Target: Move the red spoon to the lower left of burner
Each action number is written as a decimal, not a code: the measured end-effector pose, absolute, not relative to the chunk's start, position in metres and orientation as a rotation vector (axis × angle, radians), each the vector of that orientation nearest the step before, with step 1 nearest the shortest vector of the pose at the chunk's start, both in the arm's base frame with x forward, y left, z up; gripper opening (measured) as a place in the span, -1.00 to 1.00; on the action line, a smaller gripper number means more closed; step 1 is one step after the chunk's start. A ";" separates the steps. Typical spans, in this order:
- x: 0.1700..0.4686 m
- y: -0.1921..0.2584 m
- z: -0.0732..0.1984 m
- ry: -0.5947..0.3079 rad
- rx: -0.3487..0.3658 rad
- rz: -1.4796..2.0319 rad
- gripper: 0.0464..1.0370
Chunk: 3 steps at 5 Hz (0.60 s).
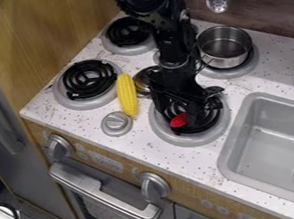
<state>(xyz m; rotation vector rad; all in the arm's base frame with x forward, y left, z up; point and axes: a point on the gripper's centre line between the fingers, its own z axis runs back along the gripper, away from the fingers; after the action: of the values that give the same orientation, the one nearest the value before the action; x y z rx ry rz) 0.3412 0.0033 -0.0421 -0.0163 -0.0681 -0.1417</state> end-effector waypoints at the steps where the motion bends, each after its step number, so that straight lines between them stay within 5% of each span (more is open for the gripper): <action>1: 0.338 -0.004 -0.048 -0.026 -0.044 -0.132 0.93; 2: 0.338 -0.009 -0.057 0.002 -0.041 -0.147 0.86; 3: 0.345 -0.006 -0.059 -0.007 -0.029 -0.146 0.31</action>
<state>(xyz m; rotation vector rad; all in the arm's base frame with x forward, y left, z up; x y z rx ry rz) 0.3446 -0.0063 -0.0593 -0.0293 -0.0071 -0.1459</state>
